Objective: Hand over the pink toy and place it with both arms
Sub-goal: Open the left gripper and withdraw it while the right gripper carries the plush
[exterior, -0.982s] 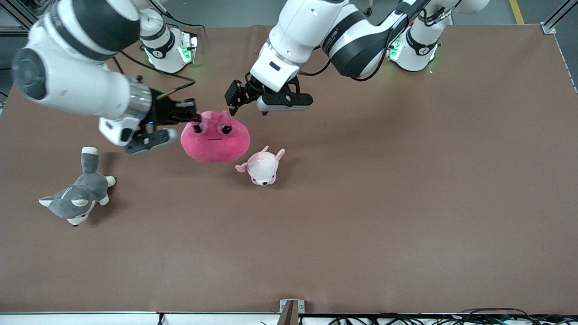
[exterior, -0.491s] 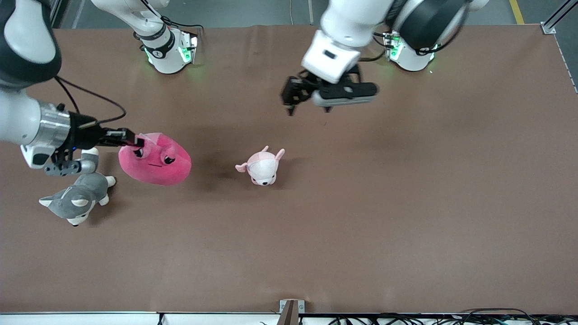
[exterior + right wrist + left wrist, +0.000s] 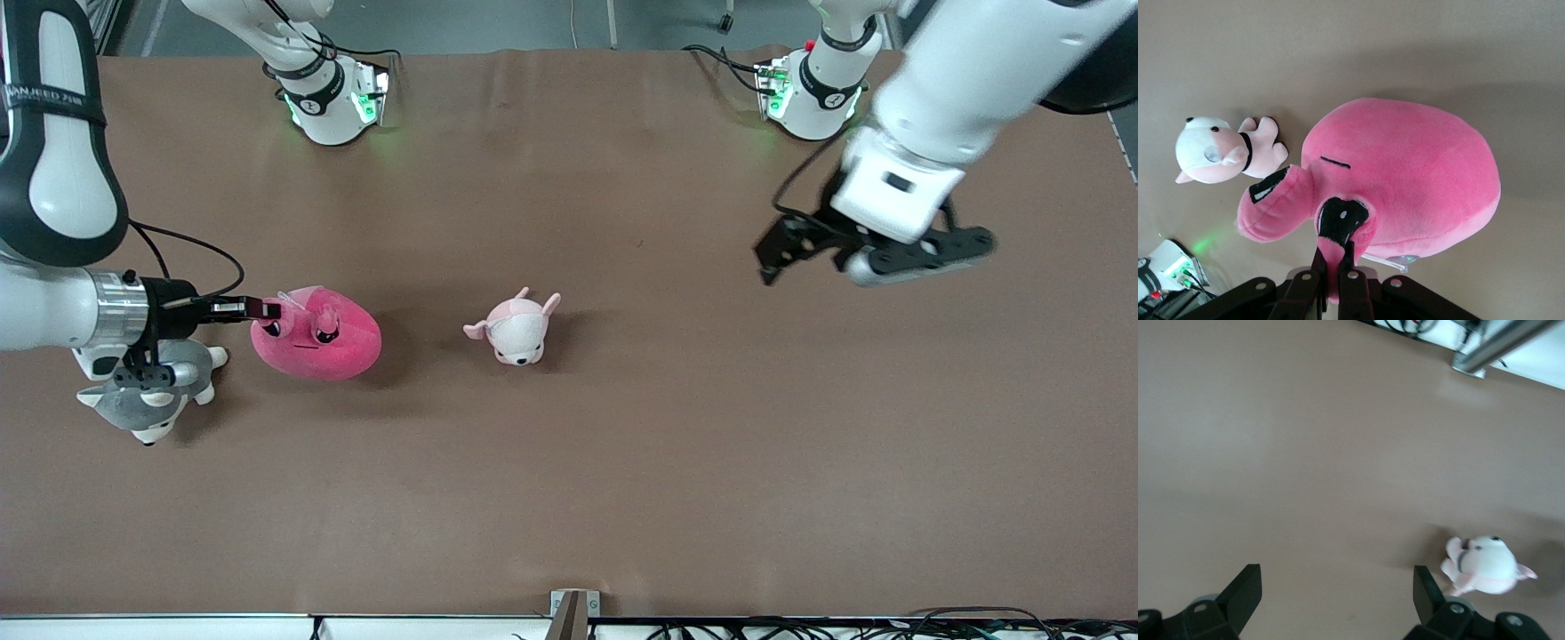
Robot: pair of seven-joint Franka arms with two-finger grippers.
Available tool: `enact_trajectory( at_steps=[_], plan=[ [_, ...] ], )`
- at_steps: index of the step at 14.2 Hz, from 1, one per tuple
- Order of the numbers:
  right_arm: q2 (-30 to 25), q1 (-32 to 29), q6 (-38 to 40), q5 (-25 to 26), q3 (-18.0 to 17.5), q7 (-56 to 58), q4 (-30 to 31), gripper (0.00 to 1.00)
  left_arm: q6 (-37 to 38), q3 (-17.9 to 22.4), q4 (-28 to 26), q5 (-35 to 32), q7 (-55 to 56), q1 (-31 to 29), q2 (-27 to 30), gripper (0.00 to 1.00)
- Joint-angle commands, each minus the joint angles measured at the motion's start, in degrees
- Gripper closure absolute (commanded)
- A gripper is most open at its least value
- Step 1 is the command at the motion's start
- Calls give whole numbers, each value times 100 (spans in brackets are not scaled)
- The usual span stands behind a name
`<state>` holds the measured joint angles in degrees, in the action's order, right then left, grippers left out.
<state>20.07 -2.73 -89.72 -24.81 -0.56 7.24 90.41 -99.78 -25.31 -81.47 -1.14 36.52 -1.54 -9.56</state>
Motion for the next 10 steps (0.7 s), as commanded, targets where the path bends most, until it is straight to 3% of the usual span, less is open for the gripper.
enact_trajectory(
  at_steps=[1,6,10],
  plan=[
    [207,-210,34,-76,-94,960,-67,100,108,-79,-508,-1,-661,-643,550,0],
    [515,-307,-45,-629,-94,1052,-76,100,152,-44,-1642,411,-2233,-1470,1596,0],
    [673,-307,-230,-665,-94,1043,-76,100,722,-35,-1381,808,-3316,-2209,1739,0]
  ],
)
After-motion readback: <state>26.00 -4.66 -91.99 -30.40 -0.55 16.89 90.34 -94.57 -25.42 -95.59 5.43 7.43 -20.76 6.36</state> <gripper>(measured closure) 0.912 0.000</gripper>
